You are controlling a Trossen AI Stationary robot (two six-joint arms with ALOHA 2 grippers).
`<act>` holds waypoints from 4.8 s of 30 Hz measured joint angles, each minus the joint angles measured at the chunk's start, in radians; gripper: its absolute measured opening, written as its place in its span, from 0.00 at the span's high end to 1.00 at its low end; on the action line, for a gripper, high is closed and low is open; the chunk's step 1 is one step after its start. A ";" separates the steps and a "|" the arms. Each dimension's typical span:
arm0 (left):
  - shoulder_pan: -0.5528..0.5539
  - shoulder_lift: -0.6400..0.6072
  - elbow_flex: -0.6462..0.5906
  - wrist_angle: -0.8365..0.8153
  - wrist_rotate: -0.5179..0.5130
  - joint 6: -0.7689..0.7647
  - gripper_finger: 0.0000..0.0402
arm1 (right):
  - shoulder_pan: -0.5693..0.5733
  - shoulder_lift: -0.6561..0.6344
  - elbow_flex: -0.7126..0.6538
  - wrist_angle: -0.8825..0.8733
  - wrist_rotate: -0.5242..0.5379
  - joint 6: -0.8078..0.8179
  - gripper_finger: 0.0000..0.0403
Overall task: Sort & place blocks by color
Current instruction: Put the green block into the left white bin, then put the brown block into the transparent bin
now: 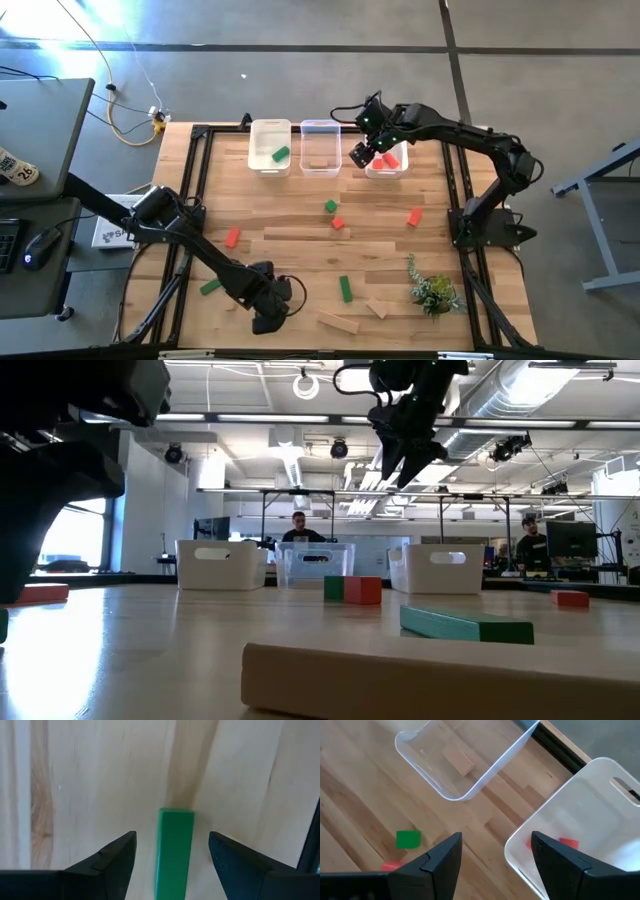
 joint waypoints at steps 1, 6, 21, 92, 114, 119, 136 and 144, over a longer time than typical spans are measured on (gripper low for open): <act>0.000 0.002 0.000 -0.007 0.000 0.002 0.41 | 0.003 0.000 0.000 0.000 0.001 0.000 0.44; -0.002 0.017 -0.001 -0.006 0.004 0.022 0.41 | 0.011 0.000 0.000 -0.005 0.002 0.003 0.44; -0.003 0.049 0.001 -0.010 -0.034 0.028 0.49 | 0.017 0.000 0.000 -0.012 0.004 0.001 0.44; 1.146 -0.207 0.212 -0.299 -0.217 0.795 0.82 | -0.064 -0.112 -0.001 -0.014 -0.124 -0.025 0.44; 1.369 -0.079 0.211 -0.286 -0.085 0.814 0.81 | 0.412 -0.076 -0.001 0.034 -0.064 0.366 0.44; 1.371 -0.030 0.211 -0.278 -0.081 0.837 0.81 | 0.499 -0.032 -0.001 0.036 -0.046 0.467 0.44; 1.371 -0.002 0.211 -0.234 -0.103 0.864 0.62 | 0.711 0.148 -0.001 0.079 -0.114 0.729 0.44; 1.368 -0.002 0.211 -0.229 -0.104 0.863 0.53 | 0.810 0.175 -0.001 0.080 -0.151 0.866 0.44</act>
